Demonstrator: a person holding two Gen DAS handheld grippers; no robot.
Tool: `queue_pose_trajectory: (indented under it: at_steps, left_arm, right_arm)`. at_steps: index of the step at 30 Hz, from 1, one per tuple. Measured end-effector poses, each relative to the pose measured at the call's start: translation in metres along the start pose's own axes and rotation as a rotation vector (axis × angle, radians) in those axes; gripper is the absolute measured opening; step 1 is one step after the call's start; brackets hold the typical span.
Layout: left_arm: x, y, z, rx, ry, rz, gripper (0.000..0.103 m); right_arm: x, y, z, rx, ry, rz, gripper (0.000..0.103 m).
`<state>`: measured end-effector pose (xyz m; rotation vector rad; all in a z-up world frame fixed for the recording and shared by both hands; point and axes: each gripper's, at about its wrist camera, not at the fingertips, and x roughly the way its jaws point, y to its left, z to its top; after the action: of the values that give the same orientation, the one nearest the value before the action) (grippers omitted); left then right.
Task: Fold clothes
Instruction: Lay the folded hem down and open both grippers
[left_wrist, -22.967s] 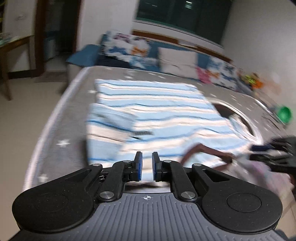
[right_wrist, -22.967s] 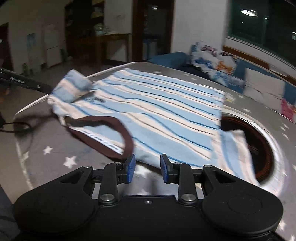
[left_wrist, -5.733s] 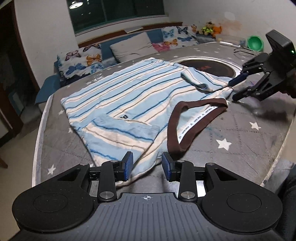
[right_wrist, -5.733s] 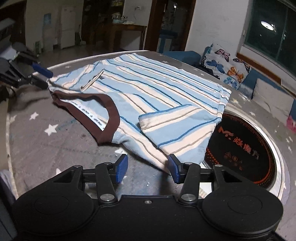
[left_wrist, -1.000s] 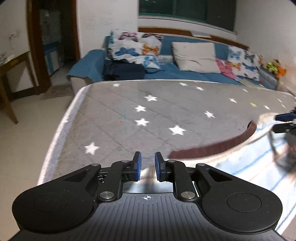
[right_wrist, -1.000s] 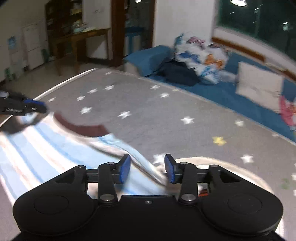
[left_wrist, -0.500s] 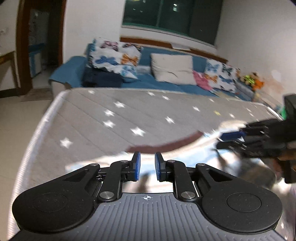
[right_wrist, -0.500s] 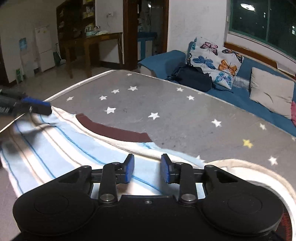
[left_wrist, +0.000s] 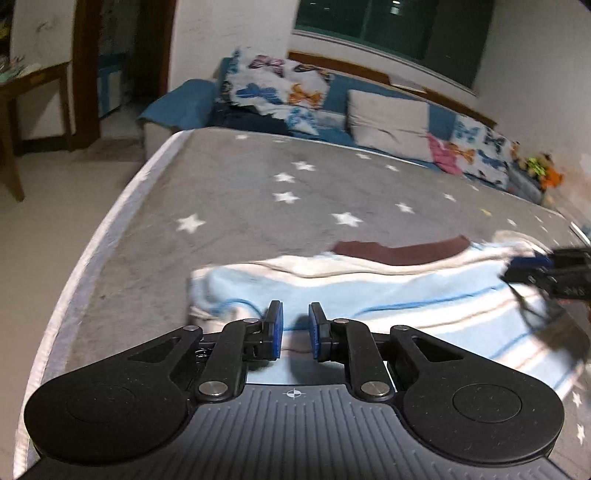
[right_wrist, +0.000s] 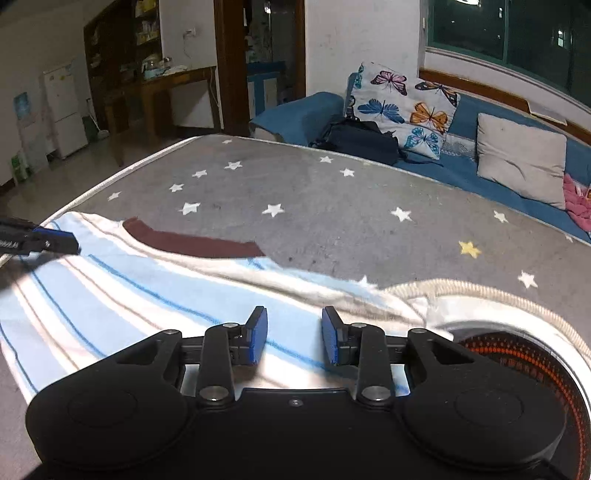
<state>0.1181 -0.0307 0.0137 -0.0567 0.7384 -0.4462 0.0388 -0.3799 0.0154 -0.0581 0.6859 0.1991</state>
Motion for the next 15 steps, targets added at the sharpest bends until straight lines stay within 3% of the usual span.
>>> queue_pose_trajectory:
  at_steps: [3,9,13,15]
  left_arm:
    - [-0.004,0.008,0.005,-0.061,-0.01,-0.011,0.01]
    - [-0.016,0.004,0.01,-0.015,-0.069,0.09,0.012]
    - [-0.019,0.013,0.008,-0.088,-0.085,0.079,0.014]
    - [-0.022,0.016,0.007,-0.108,-0.097,0.08,0.022]
  right_arm:
    - [-0.005,-0.003,-0.004,0.02,-0.007,-0.004,0.035]
    - [-0.017,0.0,-0.009,0.014,-0.011,0.007,0.035]
    - [-0.024,0.003,-0.013,0.007,-0.013,0.016,0.036]
    - [-0.028,0.004,-0.015,0.004,-0.014,0.02,0.036]
